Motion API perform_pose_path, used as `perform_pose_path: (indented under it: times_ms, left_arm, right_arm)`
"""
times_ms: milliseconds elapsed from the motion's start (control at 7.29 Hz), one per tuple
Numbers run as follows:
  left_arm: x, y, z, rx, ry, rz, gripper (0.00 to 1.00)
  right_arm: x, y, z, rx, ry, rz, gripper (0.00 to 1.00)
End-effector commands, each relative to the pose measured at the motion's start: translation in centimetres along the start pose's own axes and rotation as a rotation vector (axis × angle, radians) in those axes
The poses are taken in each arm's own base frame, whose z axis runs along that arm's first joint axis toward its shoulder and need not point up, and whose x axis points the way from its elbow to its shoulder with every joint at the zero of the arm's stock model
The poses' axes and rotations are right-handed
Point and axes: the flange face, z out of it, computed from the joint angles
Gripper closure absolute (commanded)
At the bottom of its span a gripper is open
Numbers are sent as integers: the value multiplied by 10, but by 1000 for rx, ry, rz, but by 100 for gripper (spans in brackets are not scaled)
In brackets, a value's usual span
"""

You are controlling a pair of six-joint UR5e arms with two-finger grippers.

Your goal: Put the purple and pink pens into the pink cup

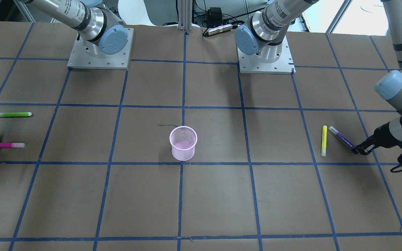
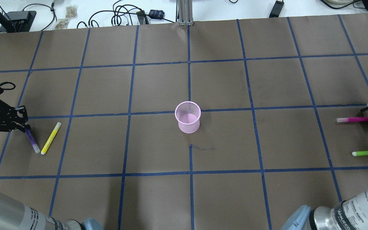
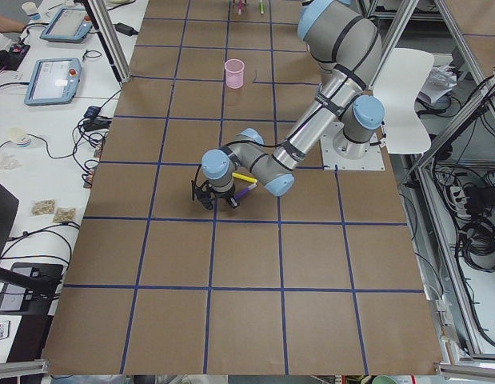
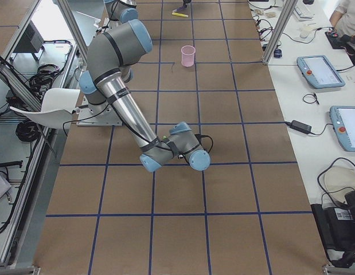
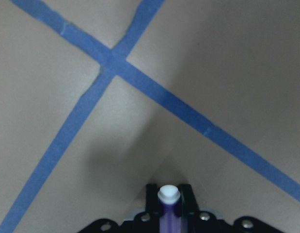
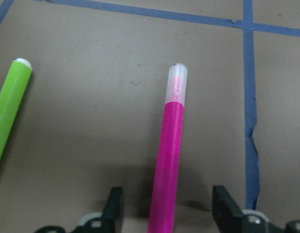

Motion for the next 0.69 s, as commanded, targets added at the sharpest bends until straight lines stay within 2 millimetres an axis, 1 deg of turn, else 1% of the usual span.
perform_pose_path:
  times_ms: [0, 137, 275, 412, 549]
  left_arm:
    - [6, -9, -44, 89, -12, 10, 100]
    - [11, -20, -82, 153, -25, 26, 100]
    - [24, -21, -116, 194, -32, 52, 100]
    - [33, -15, -134, 223, -36, 68, 100]
    - [39, -8, -149, 246, -39, 79, 100]
  right_arm:
    - [0, -1, -1, 0, 2, -1, 90]
    - [0, -1, -2, -3, 5, 1, 100]
    - [1, -4, -6, -8, 7, 3, 100]
    - [6, -7, -10, -17, 7, 25, 100]
    - [10, -27, -31, -33, 41, 96, 100]
